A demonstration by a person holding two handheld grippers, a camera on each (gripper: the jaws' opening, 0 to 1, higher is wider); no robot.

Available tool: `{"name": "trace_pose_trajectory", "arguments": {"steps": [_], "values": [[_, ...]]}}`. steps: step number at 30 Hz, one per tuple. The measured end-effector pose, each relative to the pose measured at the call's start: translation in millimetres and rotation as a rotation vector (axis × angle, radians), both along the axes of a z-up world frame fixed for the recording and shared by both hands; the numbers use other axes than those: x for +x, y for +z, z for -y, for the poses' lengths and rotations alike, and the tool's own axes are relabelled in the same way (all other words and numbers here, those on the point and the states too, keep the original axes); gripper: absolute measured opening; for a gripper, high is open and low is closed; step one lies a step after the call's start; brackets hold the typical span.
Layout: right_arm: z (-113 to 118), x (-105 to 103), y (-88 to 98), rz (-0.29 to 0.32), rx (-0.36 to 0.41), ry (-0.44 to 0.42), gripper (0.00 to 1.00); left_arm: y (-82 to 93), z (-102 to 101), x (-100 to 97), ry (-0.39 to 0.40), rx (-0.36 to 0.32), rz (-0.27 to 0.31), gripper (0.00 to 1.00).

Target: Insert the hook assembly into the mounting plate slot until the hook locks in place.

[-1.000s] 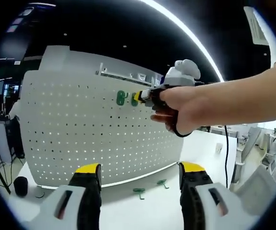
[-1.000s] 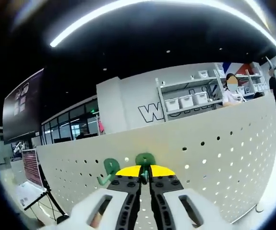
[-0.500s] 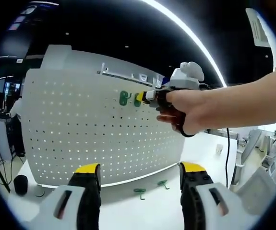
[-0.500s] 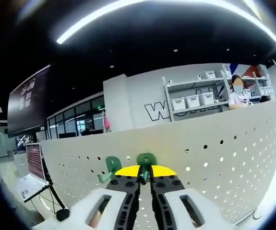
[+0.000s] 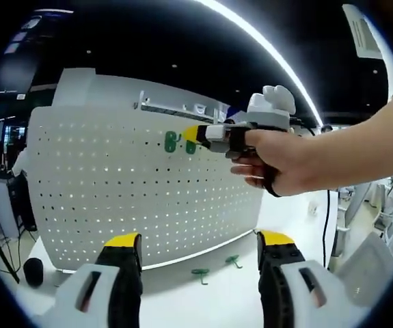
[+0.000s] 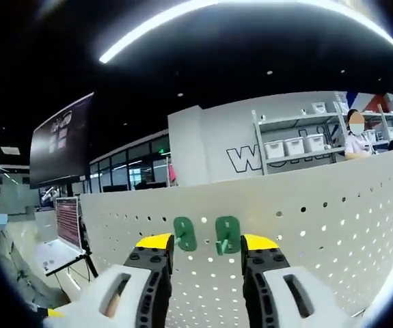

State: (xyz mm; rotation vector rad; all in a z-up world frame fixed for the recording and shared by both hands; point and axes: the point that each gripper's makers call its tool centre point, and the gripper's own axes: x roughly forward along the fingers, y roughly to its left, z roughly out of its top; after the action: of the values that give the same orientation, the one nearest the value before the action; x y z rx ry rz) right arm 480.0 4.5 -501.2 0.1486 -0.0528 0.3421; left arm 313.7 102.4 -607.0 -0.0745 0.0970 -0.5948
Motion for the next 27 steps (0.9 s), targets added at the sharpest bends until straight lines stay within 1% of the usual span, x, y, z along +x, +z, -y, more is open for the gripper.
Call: {"name": "trace_pose_trajectory", "arguments": {"steps": [1, 6, 9, 10, 11, 12, 13, 14, 16, 18, 19, 23, 27], "values": [[0, 0, -0.2, -0.001, -0.002, -0.001, 0.41, 0.3, 0, -0.1, 0.002, 0.002, -0.001, 0.71], [6, 0, -0.7, -0.014, 0.008, 0.006, 0.39, 0.7, 2, -0.2, -0.003, 0.009, 0.001, 0.7], [3, -5, 0.8, 0.003, -0.013, 0.059, 0.38, 0.8, 2, 0.4, -0.003, 0.005, -0.004, 0.71], [1, -8, 3.2, 0.027, -0.027, 0.088, 0.38, 1.3, 1, 0.5, -0.003, 0.002, -0.004, 0.71], [-1, -13, 2.4, 0.04, -0.04, 0.137, 0.38, 1.8, 1, 0.8, -0.003, -0.001, -0.004, 0.71], [4, -15, 0.0, 0.047, -0.061, 0.147, 0.38, 2.0, 1, 1.0, -0.002, -0.002, -0.005, 0.71], [5, -16, -0.6, 0.05, -0.063, 0.153, 0.38, 1.8, 1, 1.5, -0.001, -0.002, -0.005, 0.71], [6, -19, -2.7, 0.037, -0.029, 0.185, 0.38, 2.0, 1, 1.7, -0.001, -0.004, -0.005, 0.71], [11, -23, -5.7, 0.023, 0.005, 0.219, 0.4, 2.8, 3, 1.7, -0.003, -0.001, -0.003, 0.71], [16, -27, -7.4, 0.032, -0.013, 0.226, 0.41, 3.7, 5, 1.8, -0.008, -0.001, -0.003, 0.71], [14, -29, -8.1, 0.034, -0.021, 0.243, 0.41, 4.2, 6, 1.7, -0.011, 0.0, -0.001, 0.71], [14, -33, -10.8, 0.034, -0.045, 0.255, 0.41, 4.5, 8, 2.7, -0.015, -0.001, -0.002, 0.71], [17, -36, -13.7, 0.024, -0.036, 0.259, 0.41, 6.9, 11, 1.8, -0.023, 0.002, 0.004, 0.71]]}}
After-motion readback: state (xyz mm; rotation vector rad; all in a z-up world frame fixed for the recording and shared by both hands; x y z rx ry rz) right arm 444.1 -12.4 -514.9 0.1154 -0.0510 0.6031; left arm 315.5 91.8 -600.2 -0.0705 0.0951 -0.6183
